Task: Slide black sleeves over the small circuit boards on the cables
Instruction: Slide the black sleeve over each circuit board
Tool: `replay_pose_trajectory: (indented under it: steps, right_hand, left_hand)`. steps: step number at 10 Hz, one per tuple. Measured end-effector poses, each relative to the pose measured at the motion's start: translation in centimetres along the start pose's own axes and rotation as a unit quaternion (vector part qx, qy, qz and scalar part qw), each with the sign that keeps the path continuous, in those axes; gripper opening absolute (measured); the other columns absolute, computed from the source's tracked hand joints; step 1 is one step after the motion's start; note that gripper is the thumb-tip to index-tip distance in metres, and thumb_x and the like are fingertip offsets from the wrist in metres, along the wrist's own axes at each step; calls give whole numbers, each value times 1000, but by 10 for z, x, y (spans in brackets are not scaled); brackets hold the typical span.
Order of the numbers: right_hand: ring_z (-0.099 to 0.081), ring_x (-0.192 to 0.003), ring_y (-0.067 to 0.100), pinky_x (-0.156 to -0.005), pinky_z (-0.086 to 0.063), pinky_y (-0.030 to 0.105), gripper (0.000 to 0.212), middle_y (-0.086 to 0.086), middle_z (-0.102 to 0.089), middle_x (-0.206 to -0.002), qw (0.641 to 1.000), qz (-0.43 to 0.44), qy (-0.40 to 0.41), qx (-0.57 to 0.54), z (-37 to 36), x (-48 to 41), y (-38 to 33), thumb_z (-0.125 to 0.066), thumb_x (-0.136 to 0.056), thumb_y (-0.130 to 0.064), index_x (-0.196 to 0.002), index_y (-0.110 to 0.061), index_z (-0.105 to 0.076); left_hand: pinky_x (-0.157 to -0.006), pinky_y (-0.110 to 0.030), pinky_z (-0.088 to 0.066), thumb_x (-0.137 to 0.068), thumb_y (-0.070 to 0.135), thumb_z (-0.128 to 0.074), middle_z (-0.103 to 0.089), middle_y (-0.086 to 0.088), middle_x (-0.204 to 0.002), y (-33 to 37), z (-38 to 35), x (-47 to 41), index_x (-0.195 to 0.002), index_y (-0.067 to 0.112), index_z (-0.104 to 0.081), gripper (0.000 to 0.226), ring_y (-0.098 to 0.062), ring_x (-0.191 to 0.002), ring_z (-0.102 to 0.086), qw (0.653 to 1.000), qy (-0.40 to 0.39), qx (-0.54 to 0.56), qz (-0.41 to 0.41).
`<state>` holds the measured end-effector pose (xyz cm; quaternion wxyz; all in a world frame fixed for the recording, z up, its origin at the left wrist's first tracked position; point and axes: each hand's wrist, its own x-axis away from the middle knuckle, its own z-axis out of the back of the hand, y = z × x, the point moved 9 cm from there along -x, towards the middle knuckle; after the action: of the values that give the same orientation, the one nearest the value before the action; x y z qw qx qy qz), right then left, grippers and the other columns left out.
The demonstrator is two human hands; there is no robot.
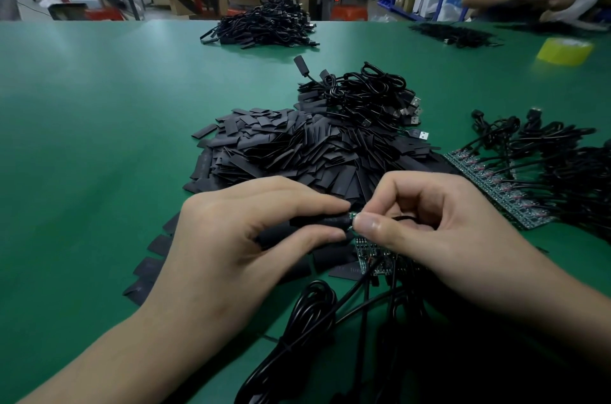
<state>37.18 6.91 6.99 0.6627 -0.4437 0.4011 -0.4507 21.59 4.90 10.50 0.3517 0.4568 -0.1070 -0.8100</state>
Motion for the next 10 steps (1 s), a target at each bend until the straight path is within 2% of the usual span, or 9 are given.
replay_pose_trajectory:
  steps: [1,3,4,5,6,7,8,9,10]
  right_hand:
    - [-45,-52,1,-51,-36,9,21,-10,-59,-59,1000,0,-8,-8,-2,0,1,-73,-70,-41,-70,-20,-71]
    - [-51,-61,2,-58,-39,10,15,-5,-63,-66,999,28,-19,12,2,0,-3,-74,-84,-41,-78,-27,-76]
    - [-51,-66,12,-62,-38,22,14,13,-66,-76,998,26,-27,44,2,1,-2,-69,-82,-41,-82,-30,-77]
    - [-51,-64,9,-61,-39,21,12,9,-64,-70,998,34,-22,40,-1,2,-2,-69,-82,-39,-81,-30,-76]
    - [-52,-58,1,-55,-40,13,9,-8,-62,-63,998,55,-9,41,-3,3,-4,-72,-82,-36,-79,-29,-76]
    - [-56,-57,14,-53,-46,30,8,-5,-65,-67,987,104,52,108,5,8,-10,-77,-85,-35,-79,-30,-75]
    - [-59,-65,16,-55,-44,29,6,-10,-65,-74,944,199,121,233,10,17,-31,-73,-88,-29,-81,-29,-74]
    - [-58,-66,13,-57,-43,26,7,-10,-64,-76,911,250,147,294,9,23,-42,-74,-90,-24,-86,-19,-76]
    - [-60,-69,10,-59,-44,24,7,-9,-64,-78,905,260,147,303,7,24,-42,-75,-90,-22,-88,-16,-76]
  left_hand:
    - [-83,-10,-48,-83,26,-77,-73,16,-96,1,-3,1,-99,19,-79,18,4,-92,-68,1000,-14,2,-4]
    - [-82,-12,-51,-88,23,-80,-74,16,-102,-17,-3,8,-103,23,-78,16,-2,-96,-70,996,-14,63,55]
    - [-81,-13,-52,-86,21,-79,-75,16,-101,-20,-4,7,-103,24,-78,17,-4,-95,-71,997,-14,52,55]
    - [-80,-13,-52,-84,21,-82,-75,14,-95,-14,-4,4,-100,21,-79,16,-2,-92,-70,997,-13,63,43]
    - [-81,-13,-49,-81,22,-80,-73,13,-94,-5,-1,0,-98,21,-79,17,-4,-90,-70,1000,2,24,6]
    - [-84,-14,-49,-81,25,-81,-73,14,-98,-4,2,-1,-102,22,-78,22,-3,-93,-70,1000,21,12,10]
    - [-83,-11,-49,-78,38,-84,-73,19,-96,-11,13,1,-108,29,-75,33,-1,-88,-70,995,78,-2,60]
    - [-74,-12,-53,-76,40,-82,-73,21,-84,-20,15,6,-97,32,-77,23,1,-80,-71,990,97,19,104]
    - [-76,-8,-50,-78,41,-81,-74,23,-86,-24,9,7,-101,35,-77,24,4,-83,-71,989,83,25,121]
